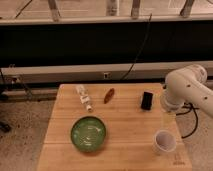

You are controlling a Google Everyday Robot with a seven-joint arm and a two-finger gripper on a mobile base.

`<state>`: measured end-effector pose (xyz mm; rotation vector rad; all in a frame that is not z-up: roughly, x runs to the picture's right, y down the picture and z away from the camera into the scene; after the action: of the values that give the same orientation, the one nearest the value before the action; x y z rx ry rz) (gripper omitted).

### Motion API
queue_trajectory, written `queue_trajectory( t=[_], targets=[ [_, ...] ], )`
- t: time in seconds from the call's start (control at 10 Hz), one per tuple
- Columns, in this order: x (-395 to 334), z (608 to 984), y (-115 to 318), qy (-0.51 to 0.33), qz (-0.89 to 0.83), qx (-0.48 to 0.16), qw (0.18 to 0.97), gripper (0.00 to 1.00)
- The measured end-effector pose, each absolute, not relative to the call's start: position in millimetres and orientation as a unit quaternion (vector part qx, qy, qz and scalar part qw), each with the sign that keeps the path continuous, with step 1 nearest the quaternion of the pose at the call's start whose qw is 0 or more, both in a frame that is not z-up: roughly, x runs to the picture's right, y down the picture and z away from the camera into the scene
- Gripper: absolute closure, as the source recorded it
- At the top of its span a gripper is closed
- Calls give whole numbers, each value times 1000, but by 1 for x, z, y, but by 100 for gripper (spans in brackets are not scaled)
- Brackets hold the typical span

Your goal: Push the ceramic bowl across the table

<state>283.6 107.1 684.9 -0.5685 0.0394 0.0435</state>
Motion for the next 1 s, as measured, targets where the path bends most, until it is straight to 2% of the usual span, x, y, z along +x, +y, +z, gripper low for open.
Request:
queue_trajectory(
  t=[1.0],
  targets=[
    [231,706,133,11,-26,-284,958,20]
  ],
)
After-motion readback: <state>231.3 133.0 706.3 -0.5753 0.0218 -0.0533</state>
